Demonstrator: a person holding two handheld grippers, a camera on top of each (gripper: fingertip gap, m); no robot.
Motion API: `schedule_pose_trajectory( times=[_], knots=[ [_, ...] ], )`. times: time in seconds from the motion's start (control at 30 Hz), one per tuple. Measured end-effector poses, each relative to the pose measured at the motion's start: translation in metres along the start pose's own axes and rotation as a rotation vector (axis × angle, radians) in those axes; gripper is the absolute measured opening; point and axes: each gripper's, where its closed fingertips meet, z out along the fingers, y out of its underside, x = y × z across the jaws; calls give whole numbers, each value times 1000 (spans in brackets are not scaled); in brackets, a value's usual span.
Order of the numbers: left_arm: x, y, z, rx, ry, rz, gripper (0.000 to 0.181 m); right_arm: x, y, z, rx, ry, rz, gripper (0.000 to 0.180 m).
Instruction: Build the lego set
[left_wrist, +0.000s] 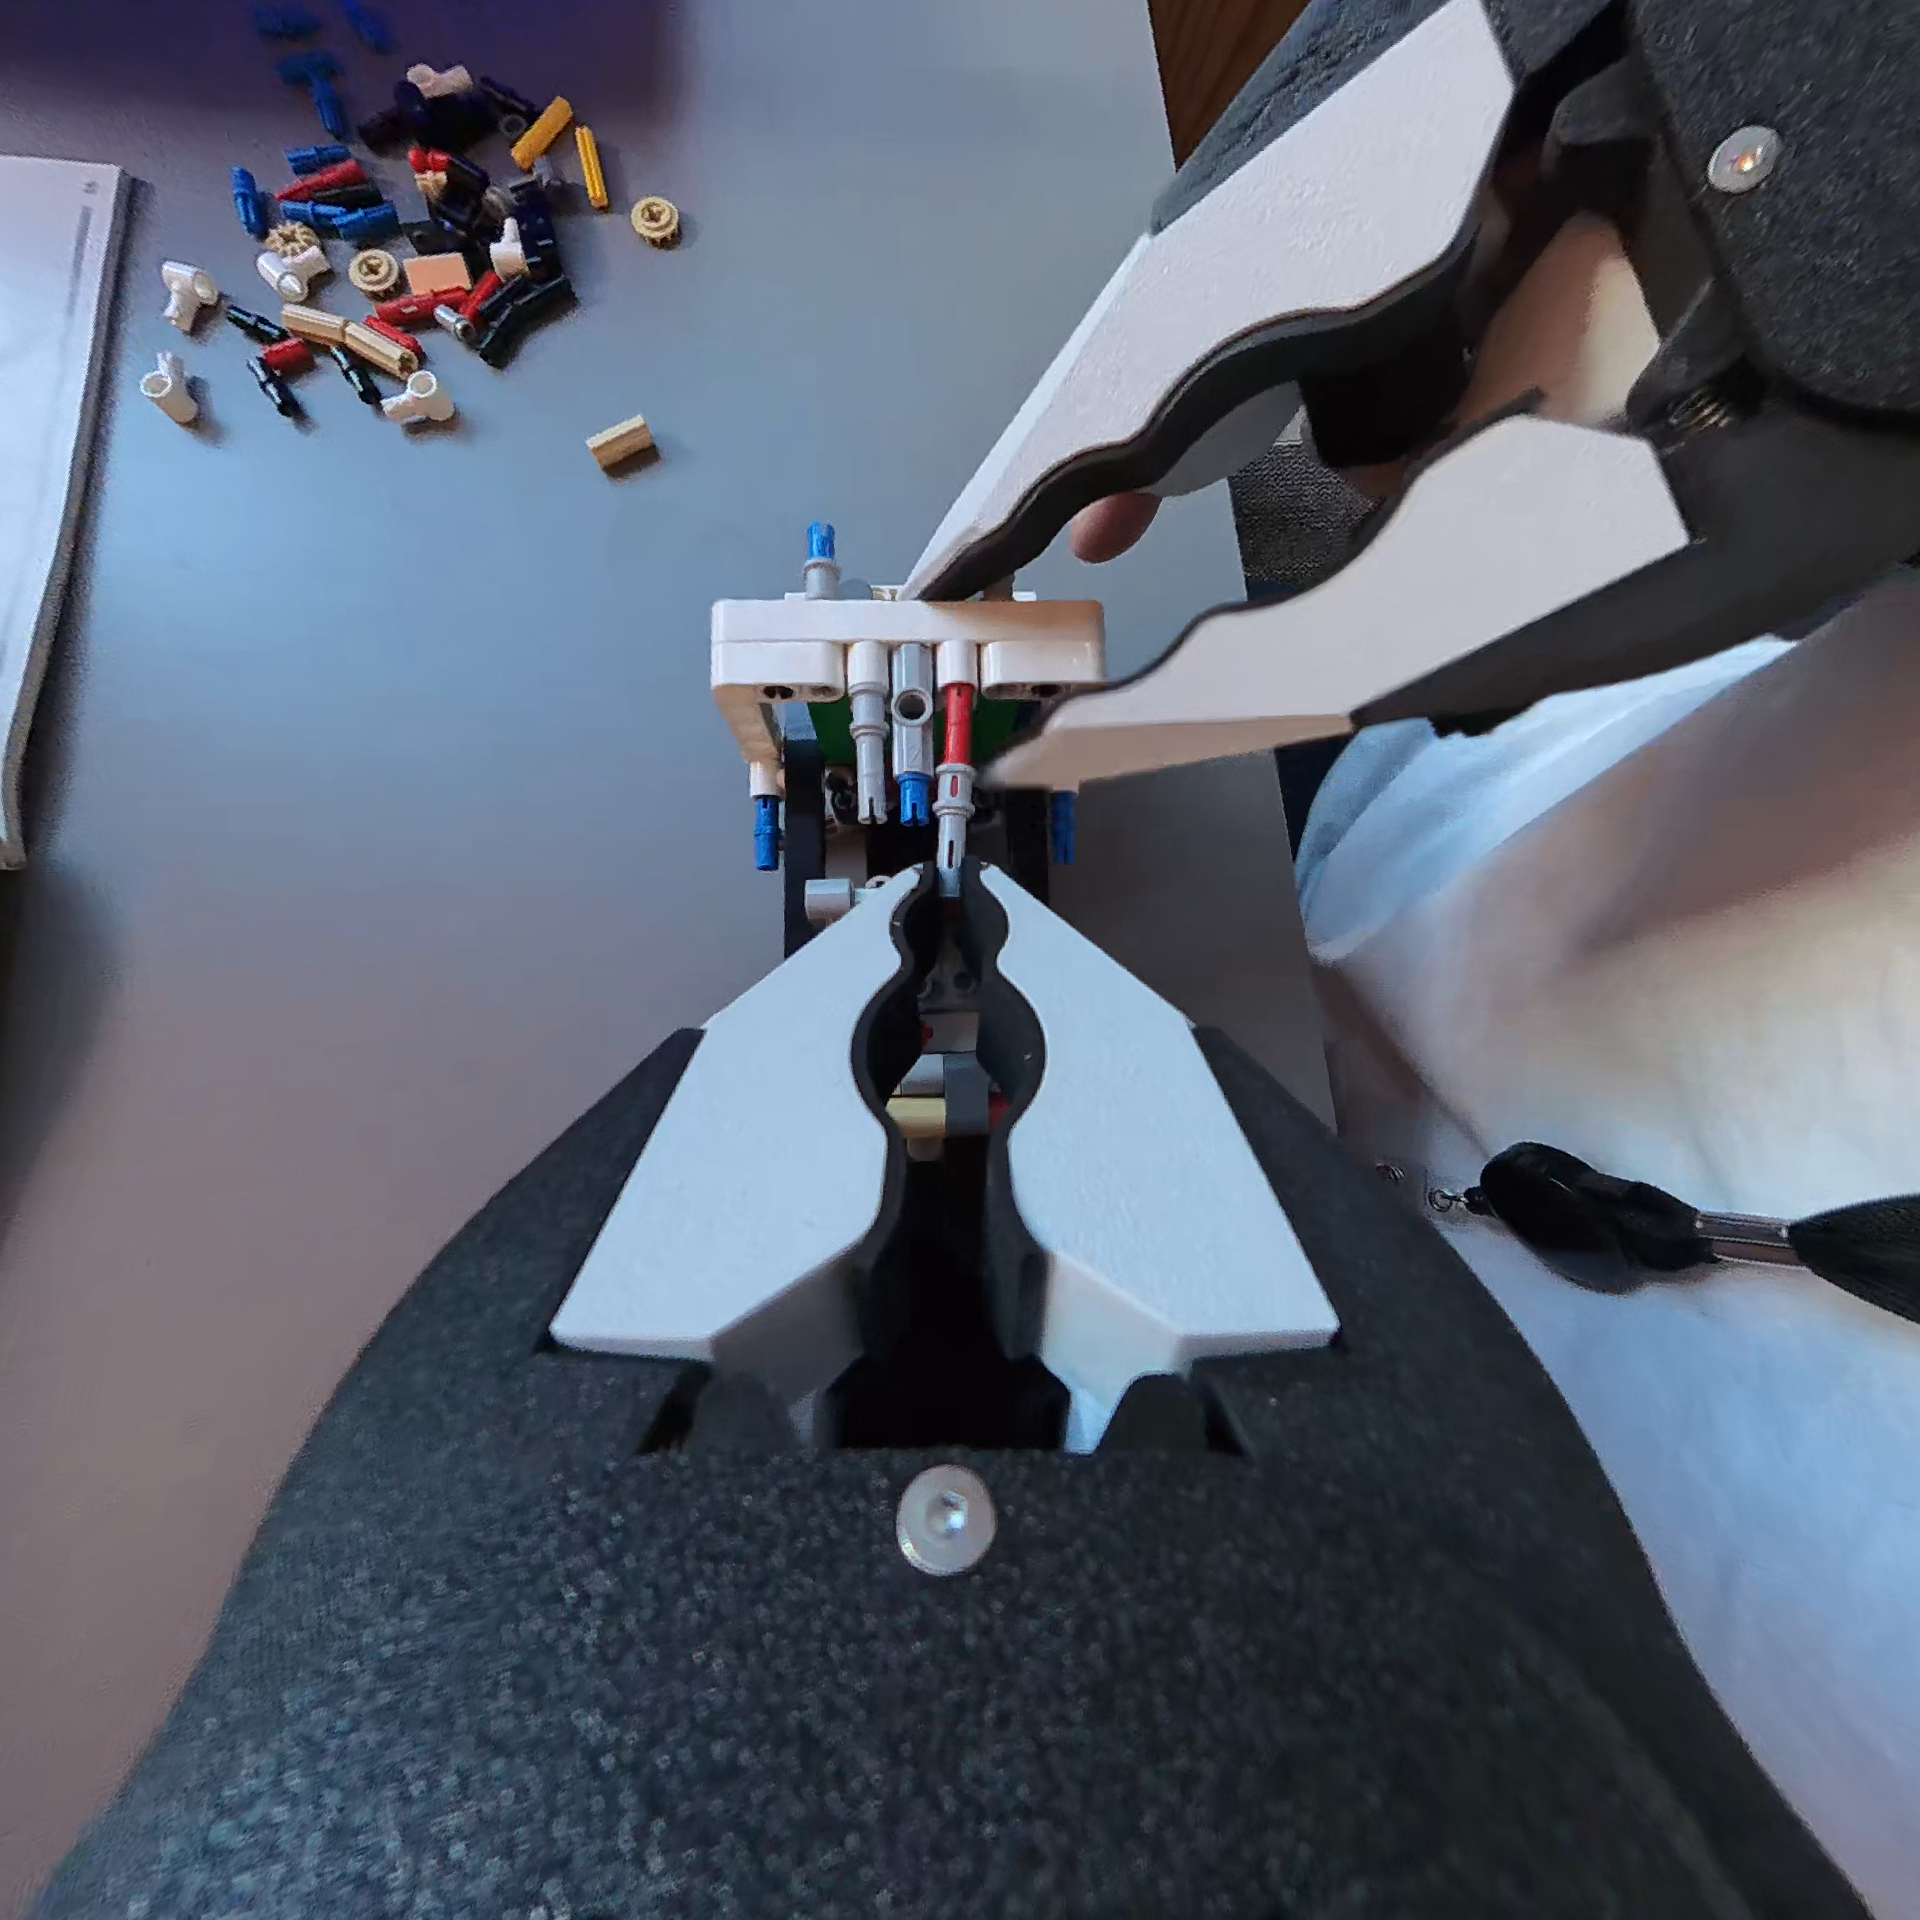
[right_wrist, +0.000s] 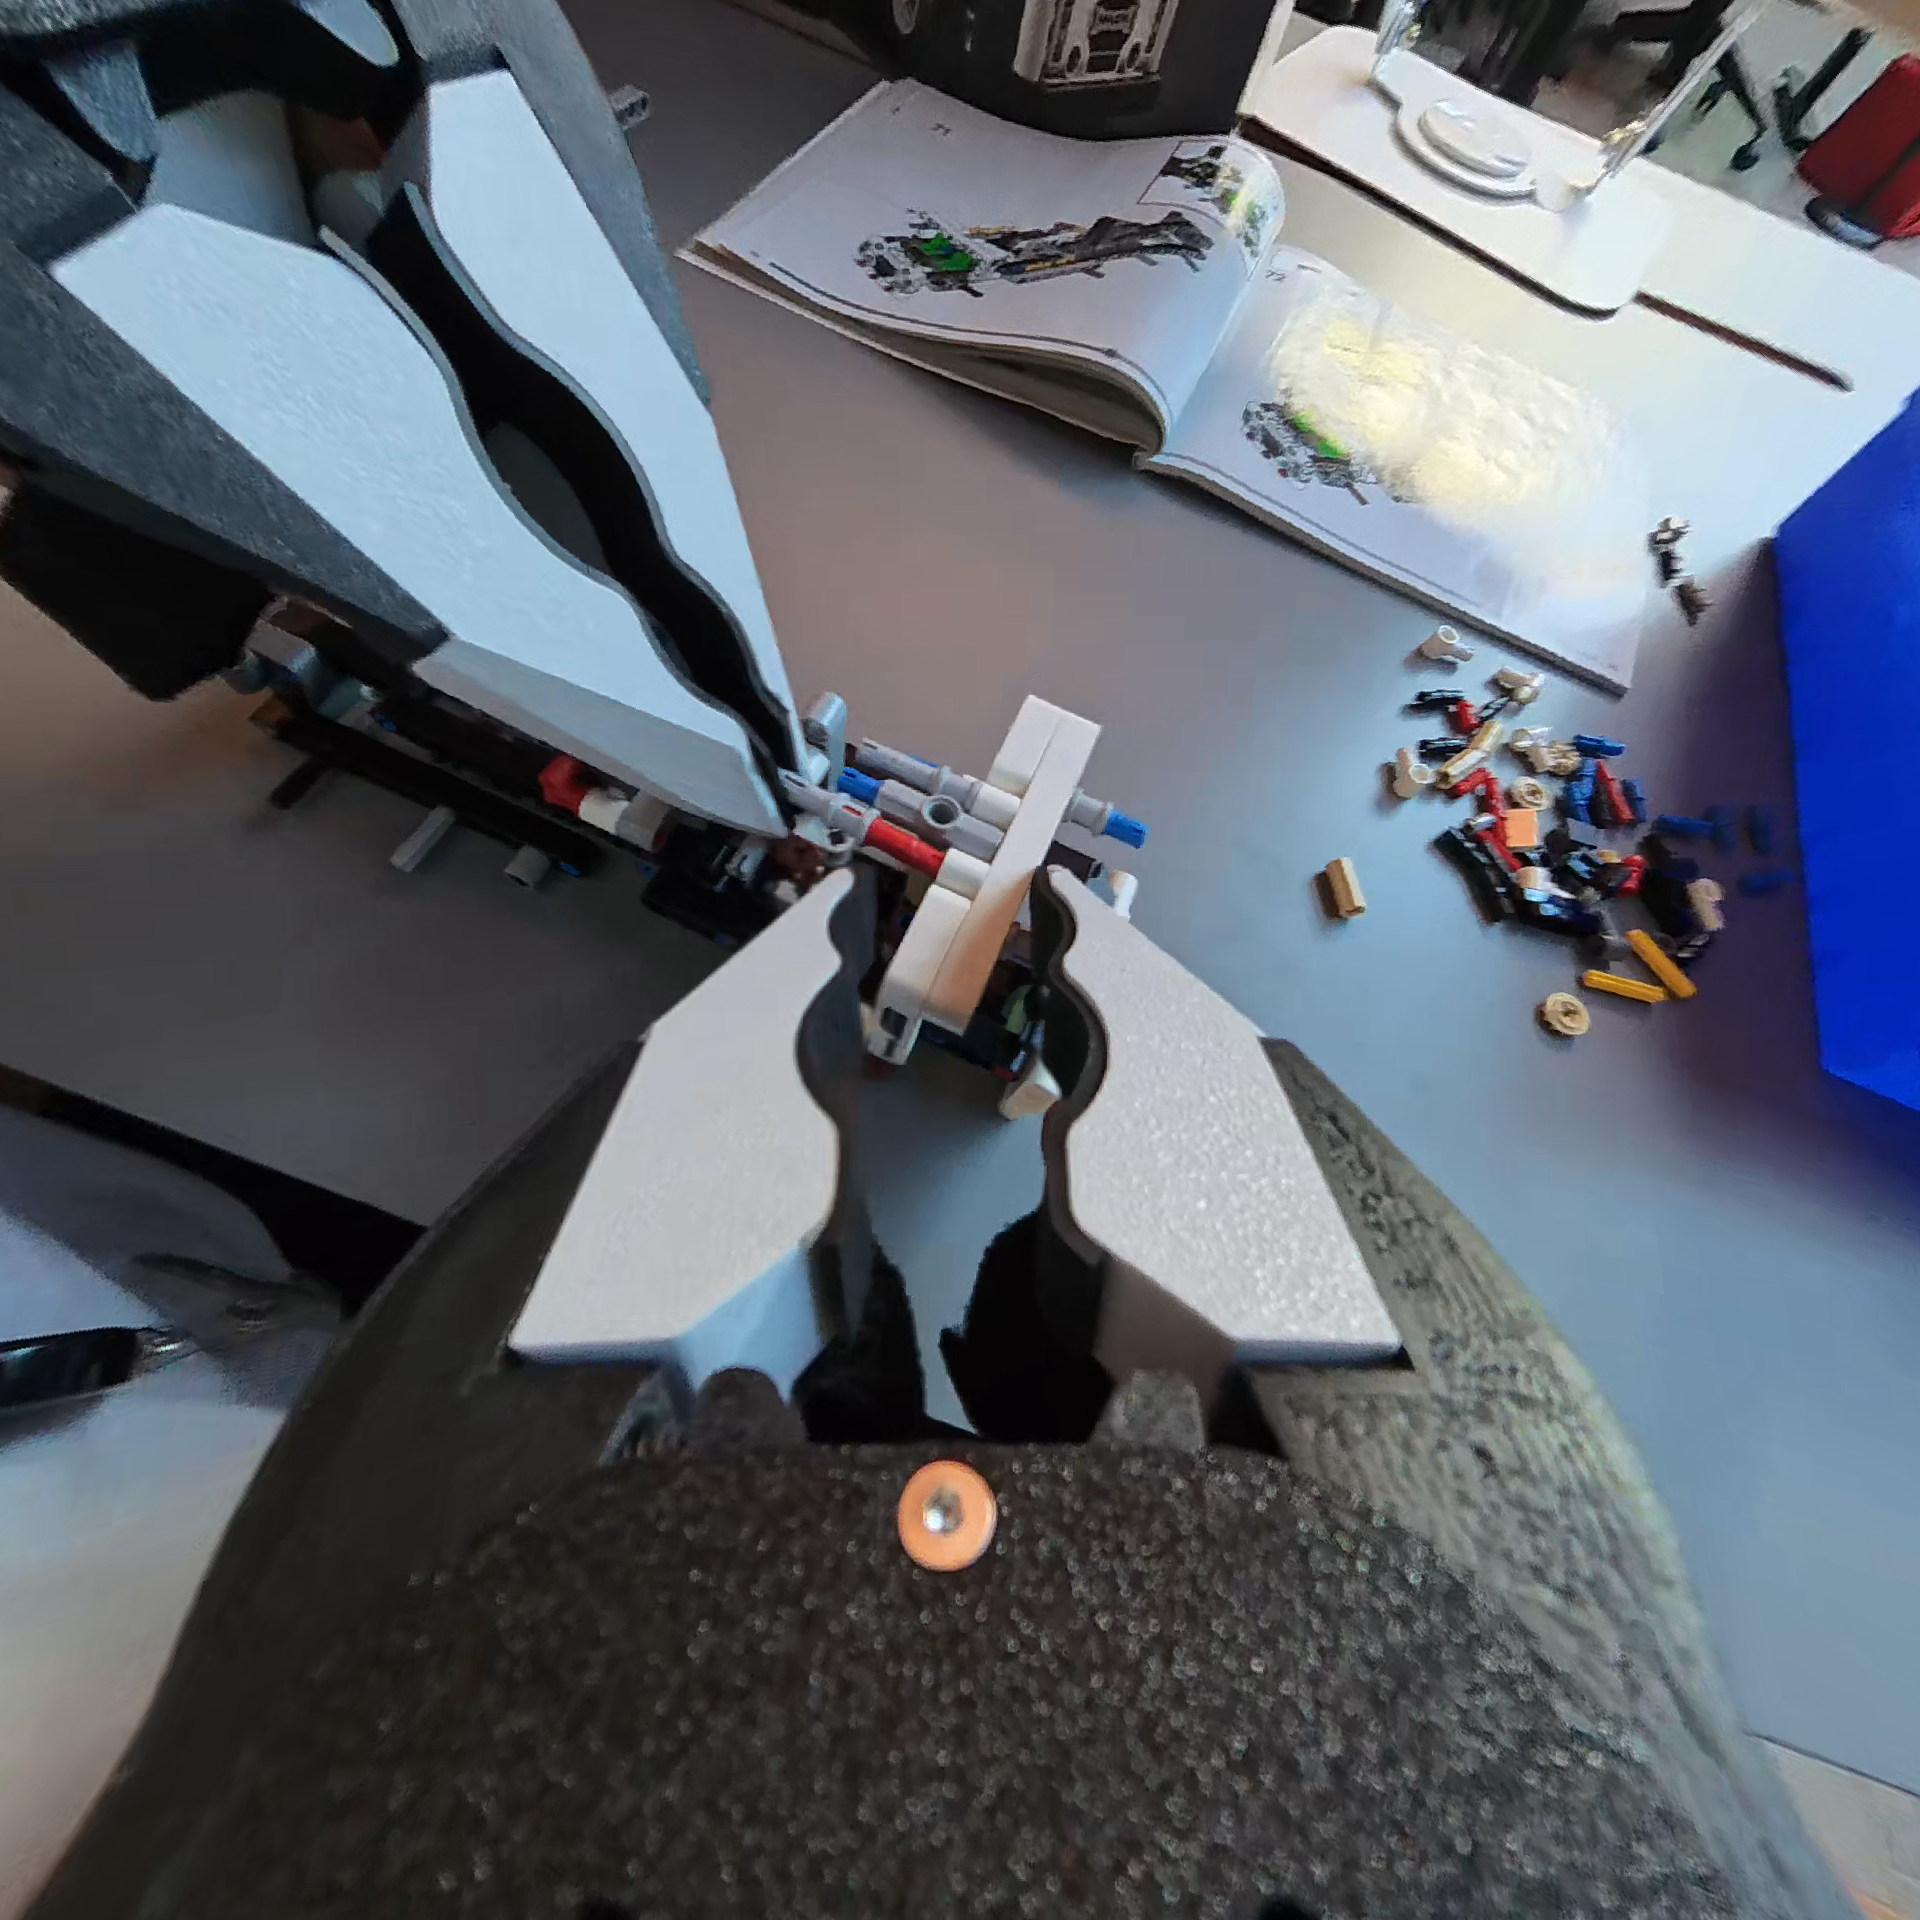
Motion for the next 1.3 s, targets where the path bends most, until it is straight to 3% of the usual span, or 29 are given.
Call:
schedule_pose_trajectory(
  times=[0.23,0.53,0.9,1.03,1.3],
  knots=[
    [1,-4,5,0,-35,44,0,7,2,-1,-9,53,-8,24],
    [1,-7,8,57,-166,-92,1,12,3,-1,-7,79,-12,23],
    [2,-7,10,0,-120,-130,0,13,5,-2,-6,107,-48,21],
    [3,-7,10,-1,-110,-179,0,9,5,-2,-8,56,-14,29],
    [8,-8,10,7,-81,-242,0,15,7,-2,-54,182,-156,21]
  ],
)
